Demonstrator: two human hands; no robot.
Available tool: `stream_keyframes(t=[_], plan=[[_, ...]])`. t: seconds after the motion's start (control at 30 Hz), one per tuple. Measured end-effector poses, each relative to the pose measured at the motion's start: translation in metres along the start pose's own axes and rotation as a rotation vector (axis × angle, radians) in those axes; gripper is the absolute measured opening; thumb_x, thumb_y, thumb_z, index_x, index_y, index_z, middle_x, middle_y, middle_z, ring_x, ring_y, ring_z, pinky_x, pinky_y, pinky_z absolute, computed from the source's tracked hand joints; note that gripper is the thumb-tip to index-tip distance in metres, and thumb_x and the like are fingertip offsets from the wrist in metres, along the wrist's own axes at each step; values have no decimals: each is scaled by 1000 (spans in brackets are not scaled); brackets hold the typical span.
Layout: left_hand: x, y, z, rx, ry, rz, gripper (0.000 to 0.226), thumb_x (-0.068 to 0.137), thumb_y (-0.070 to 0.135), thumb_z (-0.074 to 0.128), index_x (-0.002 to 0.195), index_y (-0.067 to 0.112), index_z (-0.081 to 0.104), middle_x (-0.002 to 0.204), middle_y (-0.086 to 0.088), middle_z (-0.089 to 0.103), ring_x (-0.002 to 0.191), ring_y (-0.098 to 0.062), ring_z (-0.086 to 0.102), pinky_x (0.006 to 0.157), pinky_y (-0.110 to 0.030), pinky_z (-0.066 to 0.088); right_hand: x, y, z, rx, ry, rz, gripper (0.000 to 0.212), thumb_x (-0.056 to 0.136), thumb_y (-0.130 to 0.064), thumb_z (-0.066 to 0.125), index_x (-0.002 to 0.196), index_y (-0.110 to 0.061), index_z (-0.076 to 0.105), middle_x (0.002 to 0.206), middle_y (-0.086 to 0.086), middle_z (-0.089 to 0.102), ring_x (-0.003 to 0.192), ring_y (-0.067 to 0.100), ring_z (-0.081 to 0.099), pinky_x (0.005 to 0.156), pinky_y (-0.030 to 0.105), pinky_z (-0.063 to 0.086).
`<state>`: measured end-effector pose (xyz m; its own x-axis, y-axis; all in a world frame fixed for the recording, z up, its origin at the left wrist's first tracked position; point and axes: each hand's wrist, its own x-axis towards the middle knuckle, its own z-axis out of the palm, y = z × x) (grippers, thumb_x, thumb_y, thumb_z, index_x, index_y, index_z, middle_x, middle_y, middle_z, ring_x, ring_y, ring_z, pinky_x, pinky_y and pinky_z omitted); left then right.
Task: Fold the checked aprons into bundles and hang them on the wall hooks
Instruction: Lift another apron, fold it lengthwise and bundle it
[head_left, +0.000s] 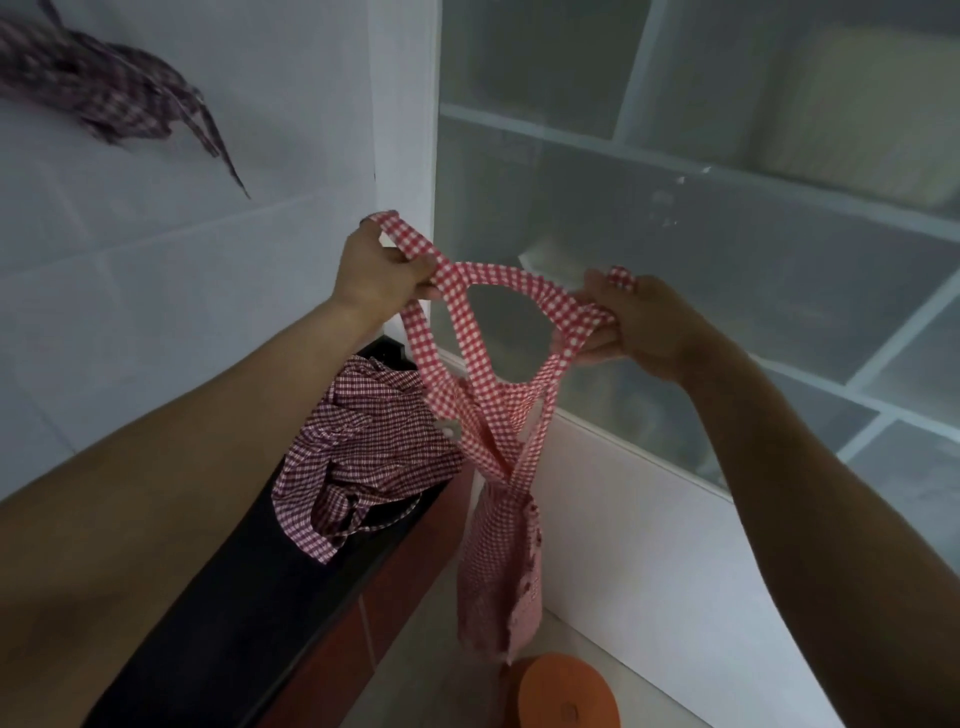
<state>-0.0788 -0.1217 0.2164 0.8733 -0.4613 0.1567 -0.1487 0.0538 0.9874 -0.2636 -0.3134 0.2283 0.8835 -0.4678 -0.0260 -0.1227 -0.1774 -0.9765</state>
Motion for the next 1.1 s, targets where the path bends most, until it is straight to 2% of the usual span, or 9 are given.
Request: stream_keyframes(t=[0.33,0.5,0.6,0.7,0.77,0.8,0.87,0.93,1.1], plan=[[-31,5,40,-10,-462,-208,17,102,12,53,112,2,63,101,-12,72,78,-19,71,72,-27,60,-3,-46,36,323,-193,-19,39,90,3,56,129,0,51,93,14,67,82,27,72,71,49,62],[-44,8,45,-484,-772,-473,82,96,68,19,107,0,65,100,-18,67,92,-32,61,92,-43,47,10,-57,36,28,-204,-100,51,84,15,58,133,11,47,128,33,55,109,38,62,95,49,55],[-40,-1,40,-470,-935,-437,85,82,77,42,107,-1,64,101,-19,63,90,-32,59,93,-46,42,12,-57,34,-310,-285,-194,46,74,10,67,117,20,54,115,43,58,91,32,59,84,43,48],[-40,-5,39,-179,-840,-293,42,92,40,60,101,-1,68,90,-16,71,75,-26,67,88,-45,50,6,-53,38,-435,-277,-268,27,75,19,63,102,12,65,89,31,69,75,26,62,72,38,51],[-40,-5,37,-131,-713,-273,41,102,33,47,106,-3,65,89,-17,73,74,-27,70,87,-44,54,7,-38,45,-420,-23,-322,5,82,7,69,83,5,65,73,16,64,66,21,58,65,36,48],[-40,-3,36,-144,-684,-280,45,104,35,42,106,-4,65,91,-17,73,76,-27,70,86,-42,55,8,-29,49,-447,106,-327,18,86,-9,72,73,-2,63,68,12,63,62,22,58,64,36,47],[-40,1,33,-191,-646,-322,54,105,42,39,100,-3,68,95,-18,73,81,-26,70,86,-38,56,6,-6,57,-496,-57,-192,29,88,-40,74,76,-14,67,78,8,72,71,26,70,72,37,56],[-38,4,29,-164,-626,-330,58,104,47,37,95,-1,69,93,-16,73,83,-24,71,83,-33,58,-3,11,68,-353,-366,-13,33,85,-38,74,110,-17,69,104,5,75,98,23,72,88,33,58],[-29,9,10,-20,-482,-308,57,101,53,38,106,4,67,104,-14,74,94,-25,72,87,-36,57,5,37,70,19,-245,26,13,94,-11,65,102,-3,71,83,9,75,72,20,73,69,30,60]])
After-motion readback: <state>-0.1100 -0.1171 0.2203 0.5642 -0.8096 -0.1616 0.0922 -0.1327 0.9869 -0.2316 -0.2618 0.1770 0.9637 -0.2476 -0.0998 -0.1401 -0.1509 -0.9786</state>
